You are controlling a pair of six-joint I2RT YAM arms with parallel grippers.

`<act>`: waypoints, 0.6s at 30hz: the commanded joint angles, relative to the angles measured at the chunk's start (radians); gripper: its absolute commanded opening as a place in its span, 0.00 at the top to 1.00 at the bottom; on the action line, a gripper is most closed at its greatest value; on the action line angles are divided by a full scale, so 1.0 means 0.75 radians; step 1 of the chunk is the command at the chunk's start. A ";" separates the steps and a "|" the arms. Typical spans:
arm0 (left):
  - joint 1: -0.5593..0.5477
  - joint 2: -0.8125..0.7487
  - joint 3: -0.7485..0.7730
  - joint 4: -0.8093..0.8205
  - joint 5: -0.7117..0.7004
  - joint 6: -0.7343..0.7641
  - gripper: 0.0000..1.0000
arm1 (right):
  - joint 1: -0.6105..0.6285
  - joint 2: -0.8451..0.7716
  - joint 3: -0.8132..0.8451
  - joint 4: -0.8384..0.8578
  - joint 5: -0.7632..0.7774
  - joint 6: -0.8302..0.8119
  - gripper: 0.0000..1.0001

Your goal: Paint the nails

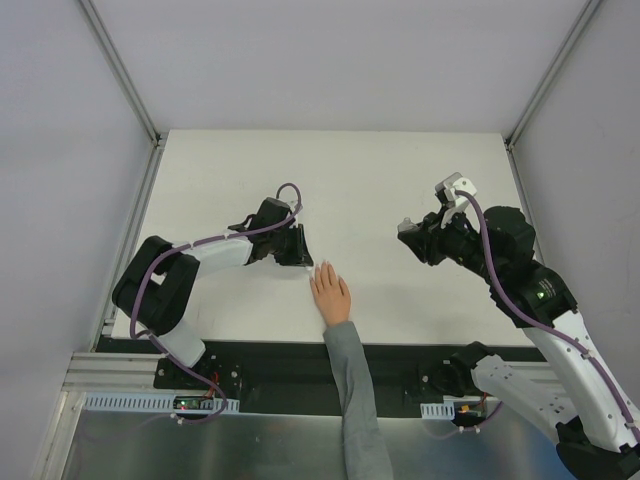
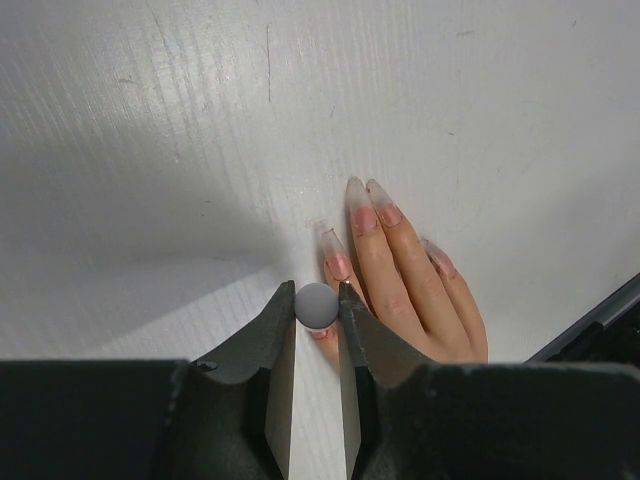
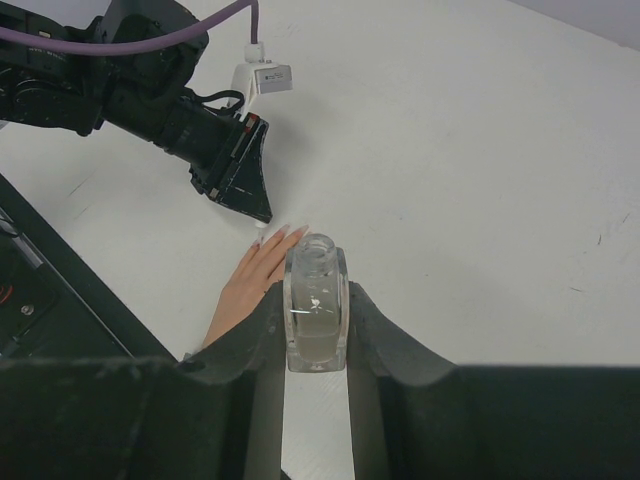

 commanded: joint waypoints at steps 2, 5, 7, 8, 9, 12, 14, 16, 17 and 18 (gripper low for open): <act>0.010 -0.001 -0.005 0.035 0.004 -0.009 1.00 | -0.010 -0.007 0.008 0.036 -0.002 -0.011 1.00; 0.016 -0.001 -0.001 0.035 0.002 -0.007 1.00 | -0.010 -0.005 0.010 0.038 -0.004 -0.007 1.00; 0.020 0.003 -0.001 0.035 0.002 -0.005 1.00 | -0.012 -0.003 0.010 0.038 -0.004 -0.007 1.00; 0.020 0.007 0.001 0.035 -0.002 -0.005 1.00 | -0.012 -0.005 0.010 0.036 -0.004 -0.007 1.00; 0.022 0.005 0.001 0.035 0.000 -0.003 1.00 | -0.010 -0.005 0.010 0.038 -0.006 -0.007 0.99; 0.026 0.011 0.003 0.035 0.000 -0.001 1.00 | -0.012 -0.003 0.012 0.038 -0.006 -0.007 1.00; 0.026 0.009 0.005 0.035 0.000 0.003 1.00 | -0.014 -0.003 0.012 0.038 -0.006 -0.005 1.00; 0.028 0.015 0.007 0.035 0.002 0.003 1.00 | -0.014 0.001 0.010 0.038 -0.006 -0.003 0.99; 0.032 0.015 0.009 0.035 0.002 0.003 1.00 | -0.014 -0.003 0.012 0.038 -0.006 -0.003 1.00; 0.030 0.021 0.011 0.035 0.006 0.003 1.00 | -0.012 0.001 0.012 0.038 -0.008 -0.001 1.00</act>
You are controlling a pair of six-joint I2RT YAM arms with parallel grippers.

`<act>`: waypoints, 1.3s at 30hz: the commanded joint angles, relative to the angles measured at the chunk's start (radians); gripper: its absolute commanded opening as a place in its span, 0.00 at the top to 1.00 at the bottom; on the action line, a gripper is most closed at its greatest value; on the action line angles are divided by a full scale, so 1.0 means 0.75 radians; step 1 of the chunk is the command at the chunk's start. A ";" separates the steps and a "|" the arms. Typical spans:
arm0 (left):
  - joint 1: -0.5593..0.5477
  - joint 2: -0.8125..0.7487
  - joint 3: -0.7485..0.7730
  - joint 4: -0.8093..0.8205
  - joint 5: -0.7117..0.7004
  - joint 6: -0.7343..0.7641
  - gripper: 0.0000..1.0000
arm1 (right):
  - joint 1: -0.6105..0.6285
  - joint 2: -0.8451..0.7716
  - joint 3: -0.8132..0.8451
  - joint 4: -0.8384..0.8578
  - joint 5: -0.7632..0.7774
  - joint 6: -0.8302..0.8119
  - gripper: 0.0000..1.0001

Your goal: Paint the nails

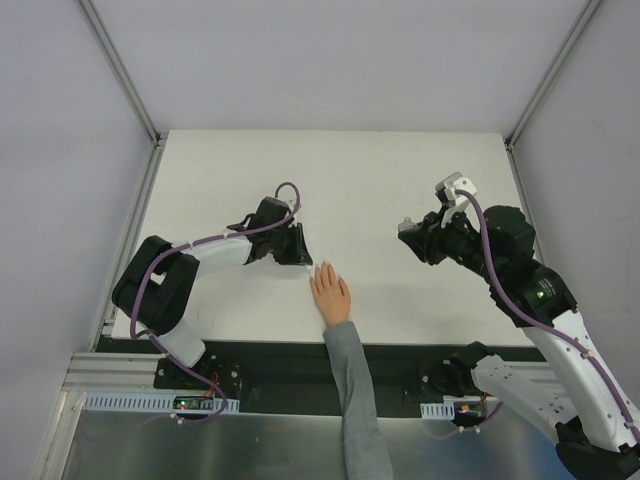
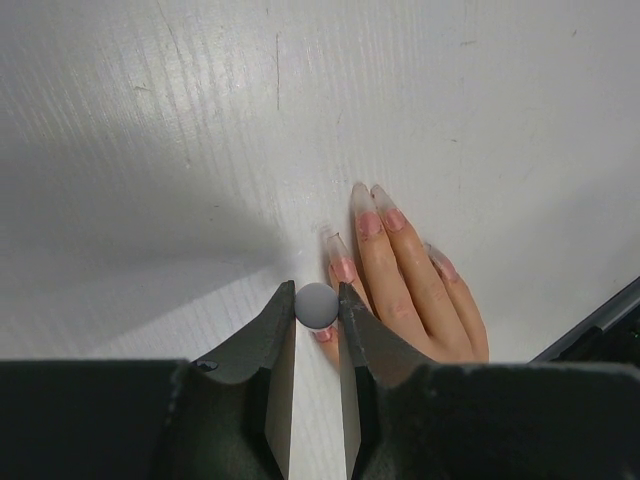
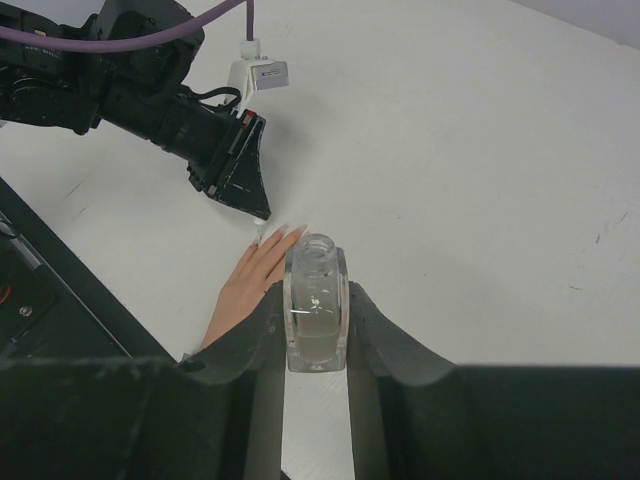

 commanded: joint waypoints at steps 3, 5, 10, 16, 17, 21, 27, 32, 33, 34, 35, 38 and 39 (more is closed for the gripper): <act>0.013 0.028 0.015 0.028 0.013 0.003 1.00 | -0.007 -0.001 0.014 0.038 -0.009 0.001 1.00; 0.013 0.028 0.013 0.028 0.007 0.003 1.00 | -0.009 0.001 0.014 0.038 -0.009 0.003 1.00; 0.013 0.032 0.024 0.028 0.005 0.011 1.00 | -0.009 0.003 0.014 0.040 -0.015 0.007 1.00; 0.013 0.030 0.024 0.028 0.001 0.023 1.00 | -0.009 0.005 0.014 0.042 -0.020 0.013 1.00; 0.013 0.020 0.026 0.028 -0.006 0.023 1.00 | -0.009 0.005 0.014 0.042 -0.018 0.013 1.00; 0.013 -0.001 0.028 0.026 -0.012 0.034 1.00 | -0.009 0.005 0.014 0.042 -0.020 0.018 1.00; 0.013 -0.032 0.032 0.014 -0.026 0.054 1.00 | -0.009 0.001 0.017 0.042 -0.024 0.028 1.00; 0.013 -0.064 0.038 -0.011 -0.046 0.077 1.00 | -0.009 -0.001 0.019 0.040 -0.030 0.038 1.00; 0.013 -0.066 0.044 -0.013 -0.049 0.079 1.00 | -0.009 0.001 0.019 0.040 -0.032 0.042 1.00; 0.013 -0.070 0.046 -0.019 -0.049 0.083 1.00 | -0.009 0.001 0.021 0.042 -0.034 0.042 1.00; 0.013 -0.077 0.046 -0.023 -0.044 0.085 1.00 | -0.009 -0.001 0.021 0.042 -0.034 0.042 1.00; 0.013 -0.093 0.048 -0.033 -0.046 0.093 1.00 | -0.009 0.001 0.023 0.034 -0.034 0.044 1.00; 0.013 -0.099 0.048 -0.037 -0.049 0.095 1.00 | -0.007 -0.001 0.023 0.030 -0.036 0.044 1.00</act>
